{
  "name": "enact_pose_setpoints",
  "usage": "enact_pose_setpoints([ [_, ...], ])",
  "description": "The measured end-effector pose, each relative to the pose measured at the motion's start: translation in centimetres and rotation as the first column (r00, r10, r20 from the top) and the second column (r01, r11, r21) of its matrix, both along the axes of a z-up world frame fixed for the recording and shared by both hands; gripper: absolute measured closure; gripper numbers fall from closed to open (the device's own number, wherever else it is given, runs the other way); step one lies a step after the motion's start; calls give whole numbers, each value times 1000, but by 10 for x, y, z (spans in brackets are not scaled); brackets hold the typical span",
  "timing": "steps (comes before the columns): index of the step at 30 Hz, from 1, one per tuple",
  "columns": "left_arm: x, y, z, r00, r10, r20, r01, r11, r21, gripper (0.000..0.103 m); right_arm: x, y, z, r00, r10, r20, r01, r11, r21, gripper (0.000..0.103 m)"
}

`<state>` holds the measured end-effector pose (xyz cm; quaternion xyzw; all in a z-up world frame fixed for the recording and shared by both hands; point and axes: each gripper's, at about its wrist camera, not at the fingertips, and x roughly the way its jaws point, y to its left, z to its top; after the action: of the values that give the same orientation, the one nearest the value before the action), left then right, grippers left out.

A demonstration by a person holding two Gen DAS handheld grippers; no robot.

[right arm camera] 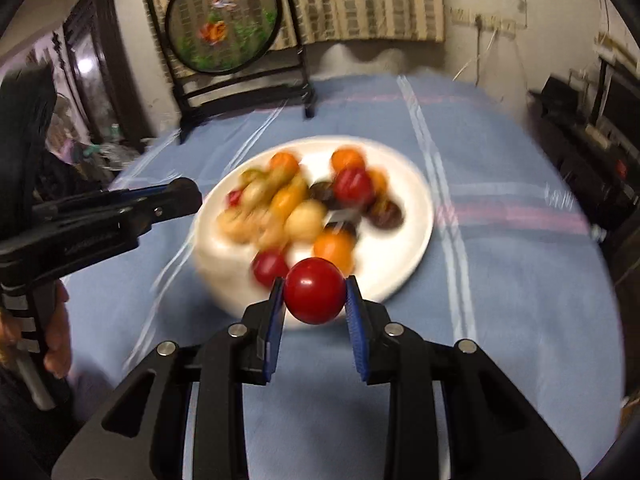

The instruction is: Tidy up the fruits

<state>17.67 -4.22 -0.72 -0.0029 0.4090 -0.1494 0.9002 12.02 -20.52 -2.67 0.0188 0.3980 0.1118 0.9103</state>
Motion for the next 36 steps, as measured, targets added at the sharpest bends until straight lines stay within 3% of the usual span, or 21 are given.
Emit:
enact_pose_setpoints([
  [4,34,-12,-14,998,8,-68,-10,1000,-26,74,31,-9,-15,999,-16,-45,18,1000,26,73],
  [11,56,-23,-27,995,8,-102,-10,1000,-16,74,51,-17,-20,998,-31,-62,33,999,39,73],
  [12,59,-23,-28,995,14,-103,-16,1000,-22,68,55,-18,-21,997,-39,-66,41,998,38,71],
  [13,60,-24,-27,995,16,-101,-19,999,-28,42,57,-17,-22,997,-49,-68,51,998,30,65],
  [14,62,-24,-26,995,22,-92,-25,999,-33,18,62,-16,-23,996,-66,-67,67,998,10,41],
  [15,62,-24,-24,996,36,-77,-39,999,-34,14,65,-17,-24,995,-77,-59,77,997,-3,26],
  [20,49,-16,-11,998,63,-32,-63,998,-3,12,57,-31,-17,990,-116,-78,118,993,15,13],
  [24,8,2,6,994,99,37,-99,995,4,3,25,-37,0,992,-124,-29,125,992,14,3],
  [28,-44,18,10,981,150,121,-158,986,53,2,-18,-32,1,993,-118,-13,119,993,19,1],
  [31,-80,32,6,971,197,134,-207,977,60,2,-47,-24,-2,992,-126,1,126,992,-6,1],
  [36,-112,47,-6,963,255,84,-259,964,51,2,-74,-13,-3,993,-119,10,120,993,-23,1],
])
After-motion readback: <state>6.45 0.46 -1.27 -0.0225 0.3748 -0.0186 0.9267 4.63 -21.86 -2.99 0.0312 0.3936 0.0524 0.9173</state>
